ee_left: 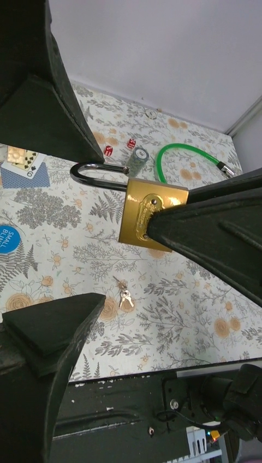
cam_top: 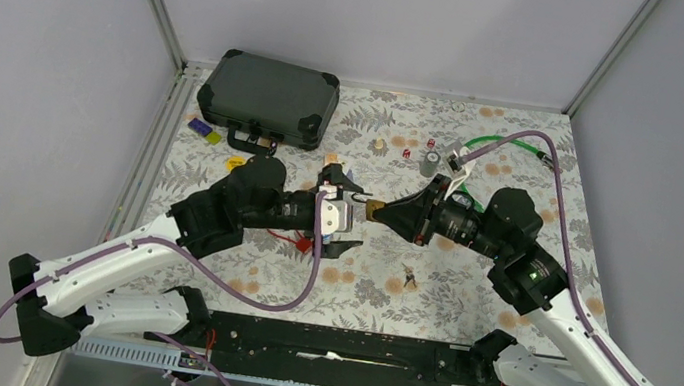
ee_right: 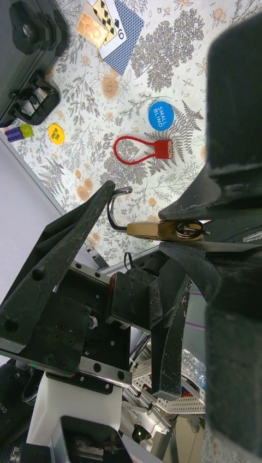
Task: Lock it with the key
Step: Lock the lock.
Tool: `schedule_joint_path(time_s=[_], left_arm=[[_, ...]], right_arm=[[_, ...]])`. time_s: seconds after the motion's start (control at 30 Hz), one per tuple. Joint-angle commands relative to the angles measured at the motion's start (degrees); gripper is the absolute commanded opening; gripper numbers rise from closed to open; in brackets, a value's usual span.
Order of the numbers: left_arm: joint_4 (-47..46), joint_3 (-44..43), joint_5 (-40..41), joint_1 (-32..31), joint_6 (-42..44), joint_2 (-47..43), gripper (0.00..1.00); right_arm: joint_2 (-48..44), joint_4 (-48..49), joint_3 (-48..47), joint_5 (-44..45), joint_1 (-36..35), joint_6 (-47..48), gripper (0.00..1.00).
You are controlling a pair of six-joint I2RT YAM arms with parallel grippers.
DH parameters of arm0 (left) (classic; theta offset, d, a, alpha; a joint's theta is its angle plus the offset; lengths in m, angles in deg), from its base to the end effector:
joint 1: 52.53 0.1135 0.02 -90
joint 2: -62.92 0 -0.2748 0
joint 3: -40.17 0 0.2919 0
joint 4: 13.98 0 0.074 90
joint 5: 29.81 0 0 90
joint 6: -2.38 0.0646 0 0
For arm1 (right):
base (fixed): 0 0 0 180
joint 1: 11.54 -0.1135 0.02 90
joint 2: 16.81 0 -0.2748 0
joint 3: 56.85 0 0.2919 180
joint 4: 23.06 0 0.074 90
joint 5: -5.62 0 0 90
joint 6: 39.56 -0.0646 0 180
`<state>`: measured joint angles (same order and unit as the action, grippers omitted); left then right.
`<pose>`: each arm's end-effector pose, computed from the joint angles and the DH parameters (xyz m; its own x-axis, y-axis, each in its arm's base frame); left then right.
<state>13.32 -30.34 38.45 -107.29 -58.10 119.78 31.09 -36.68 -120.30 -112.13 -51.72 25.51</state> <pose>0.1441 -0.2455 0.3809 0.3576 0.2870 -0.8887 0.9080 0.1156 0.4027 0.1701 0.1830 0.4001 -0.3672 0.1782 -0.9129 -0.8510 0.3317 0.4071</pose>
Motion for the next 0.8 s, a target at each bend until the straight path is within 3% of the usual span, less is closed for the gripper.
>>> schedule_joint_path(time_s=[0.0,0.13,0.23,0.57,0.77], left_arm=[[-2.36,-0.36,-4.63,-0.24,-1.50,0.15,0.93],[-0.93,-1.29,-5.88,-0.24,-1.98,0.82,0.88],[0.54,-2.16,-6.81,-0.25,-2.19,1.22,0.77],[1.49,-4.08,-6.52,-0.11,-3.52,0.91,0.56],[1.50,-4.94,-7.88,-0.16,-4.50,0.55,0.34]], right_arm=[[-1.11,4.93,-1.54,0.14,-0.26,-0.25,0.00],[-2.03,5.68,-0.54,1.86,-0.28,0.89,0.00],[-2.95,5.76,0.14,2.90,-0.25,2.49,0.00],[-3.86,3.86,0.92,1.63,-0.31,5.96,0.00],[-7.17,3.76,2.76,0.95,-0.32,10.87,0.00]])
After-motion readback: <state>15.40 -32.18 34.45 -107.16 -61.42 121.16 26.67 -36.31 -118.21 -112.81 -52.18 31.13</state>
